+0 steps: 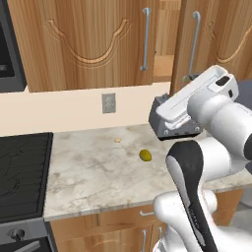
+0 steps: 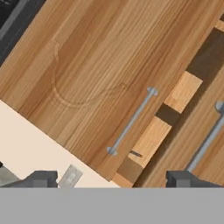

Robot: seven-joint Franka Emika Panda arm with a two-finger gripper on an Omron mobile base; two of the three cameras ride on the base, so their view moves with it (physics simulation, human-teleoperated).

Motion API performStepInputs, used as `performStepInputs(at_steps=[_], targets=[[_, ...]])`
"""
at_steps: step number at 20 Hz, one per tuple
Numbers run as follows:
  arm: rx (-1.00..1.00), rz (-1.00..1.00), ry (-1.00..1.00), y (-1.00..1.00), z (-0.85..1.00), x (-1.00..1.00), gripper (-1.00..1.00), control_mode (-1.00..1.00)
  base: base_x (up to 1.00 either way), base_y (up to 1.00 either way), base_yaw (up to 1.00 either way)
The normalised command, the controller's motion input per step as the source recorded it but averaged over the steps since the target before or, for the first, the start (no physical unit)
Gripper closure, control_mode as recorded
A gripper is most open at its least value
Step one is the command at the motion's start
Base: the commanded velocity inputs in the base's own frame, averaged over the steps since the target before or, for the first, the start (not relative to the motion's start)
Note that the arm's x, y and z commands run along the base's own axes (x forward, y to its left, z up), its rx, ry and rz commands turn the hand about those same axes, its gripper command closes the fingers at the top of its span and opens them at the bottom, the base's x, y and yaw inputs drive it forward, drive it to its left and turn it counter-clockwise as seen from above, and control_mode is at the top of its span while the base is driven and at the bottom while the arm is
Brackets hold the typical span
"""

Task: Pick the pan from the cabinet and place it on the stove. Then turn on the stove burner for the pan.

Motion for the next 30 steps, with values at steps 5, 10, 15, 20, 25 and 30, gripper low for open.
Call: performStepInputs(at_steps=[5,10,15,20,25,30], targets=[[-0.34,-0.24,0.10,0.22,0.00,0.40,-1.00,-1.00,0.00,0.00,0.00],[-0.30,-0.22,0.11,0.02,0.00,0.50,-1.00,-1.00,0.00,0.00,0.00],[-0.26,-0.16,0.09,-0.02,0.00,0.55,-1.00,-1.00,0.00,0.00,0.00],[-0.22,-0.12,0.08,-0.16,0.00,0.54,-1.00,-1.00,0.00,0.00,0.00],[-0.17,-0.06,0.09,-0.30,0.00,0.47,-1.00,-1.00,0.00,0.00,0.00],[-0.13,-0.03,0.10,-0.13,-0.02,0.62,-1.00,-1.00,0.00,0.00,0.00]])
